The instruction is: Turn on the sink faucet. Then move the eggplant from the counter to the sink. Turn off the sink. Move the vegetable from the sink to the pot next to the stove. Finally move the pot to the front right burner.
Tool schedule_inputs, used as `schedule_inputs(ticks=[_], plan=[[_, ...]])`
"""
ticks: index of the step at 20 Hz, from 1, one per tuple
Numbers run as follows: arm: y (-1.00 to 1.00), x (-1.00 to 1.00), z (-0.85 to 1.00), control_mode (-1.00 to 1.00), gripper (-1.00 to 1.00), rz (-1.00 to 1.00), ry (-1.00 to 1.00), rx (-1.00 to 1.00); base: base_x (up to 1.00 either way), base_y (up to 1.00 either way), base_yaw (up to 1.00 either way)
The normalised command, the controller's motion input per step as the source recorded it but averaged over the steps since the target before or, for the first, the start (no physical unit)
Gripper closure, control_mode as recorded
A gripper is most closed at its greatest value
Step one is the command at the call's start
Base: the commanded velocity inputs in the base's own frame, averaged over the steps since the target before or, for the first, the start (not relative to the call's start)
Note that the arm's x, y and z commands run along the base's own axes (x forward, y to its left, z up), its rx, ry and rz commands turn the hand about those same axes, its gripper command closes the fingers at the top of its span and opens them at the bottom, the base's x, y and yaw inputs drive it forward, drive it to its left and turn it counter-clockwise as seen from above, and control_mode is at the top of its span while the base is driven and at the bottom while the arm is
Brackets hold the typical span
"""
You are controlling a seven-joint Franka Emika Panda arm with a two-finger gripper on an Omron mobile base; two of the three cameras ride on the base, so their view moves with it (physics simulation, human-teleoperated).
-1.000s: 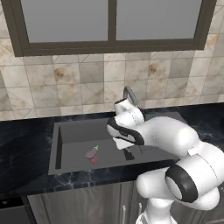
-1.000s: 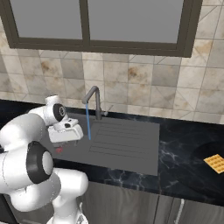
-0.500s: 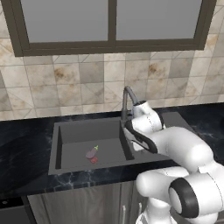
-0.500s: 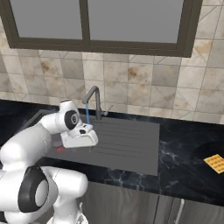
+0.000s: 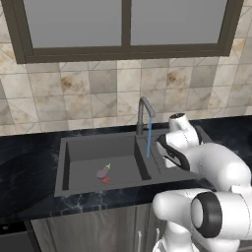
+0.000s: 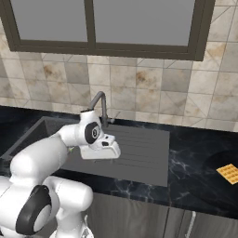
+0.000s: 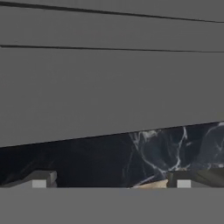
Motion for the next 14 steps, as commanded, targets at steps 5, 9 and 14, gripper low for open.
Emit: schedule_inputs(ticks=[5, 9, 14], plan=[[-0.40, 0.67, 0.00, -1.00, -1.00, 0.06, 0.05, 0.14, 0.00, 0.00, 0.00], [-0.26, 0.94, -0.04, -1.00, -1.00, 0.15, 0.02, 0.17, 0.00, 0.00, 0.00], [-0.10, 0.86, -0.01, -1.00, -1.00, 0.30, -0.09, 0.21, 0.00, 0.00, 0.00]])
